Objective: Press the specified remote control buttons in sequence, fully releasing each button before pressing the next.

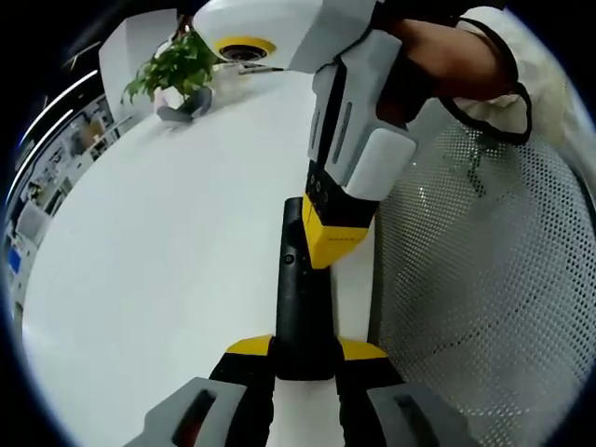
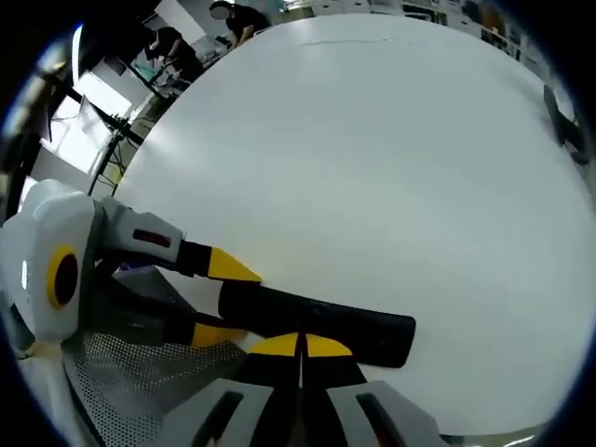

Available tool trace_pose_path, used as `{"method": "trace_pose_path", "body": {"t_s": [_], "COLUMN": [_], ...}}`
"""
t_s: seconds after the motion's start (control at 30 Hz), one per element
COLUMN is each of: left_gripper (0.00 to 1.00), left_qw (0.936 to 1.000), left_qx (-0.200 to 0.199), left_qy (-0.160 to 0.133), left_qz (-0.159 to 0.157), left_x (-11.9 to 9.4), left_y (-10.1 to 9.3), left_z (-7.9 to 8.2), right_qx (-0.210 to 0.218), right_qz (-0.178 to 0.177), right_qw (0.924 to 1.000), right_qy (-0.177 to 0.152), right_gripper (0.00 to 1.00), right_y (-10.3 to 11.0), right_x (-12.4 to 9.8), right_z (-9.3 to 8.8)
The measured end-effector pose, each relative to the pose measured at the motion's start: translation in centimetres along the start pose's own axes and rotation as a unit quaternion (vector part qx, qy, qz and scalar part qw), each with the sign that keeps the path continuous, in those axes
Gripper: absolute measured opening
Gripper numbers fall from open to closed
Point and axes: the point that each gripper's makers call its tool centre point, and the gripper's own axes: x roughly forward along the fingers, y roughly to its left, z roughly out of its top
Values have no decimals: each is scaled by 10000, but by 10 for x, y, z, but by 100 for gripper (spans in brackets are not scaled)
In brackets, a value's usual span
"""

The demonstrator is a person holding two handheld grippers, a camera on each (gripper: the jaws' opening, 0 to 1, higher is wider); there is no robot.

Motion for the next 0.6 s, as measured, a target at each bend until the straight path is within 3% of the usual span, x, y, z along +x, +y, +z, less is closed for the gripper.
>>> {"method": "trace_pose_path", "body": {"t_s": [0.6], "left_gripper": [24], "left_qw": [10000], "left_qx": [37], "left_qy": [15], "left_qz": [-12], "left_x": [0], "left_y": [0], "left_z": [0], "right_qx": [245], "right_qz": [-31], "right_qw": [9997], "right_qy": [-47], "right_gripper": [0], "right_y": [-1], "right_x": [1], "right_z": [-2]}}
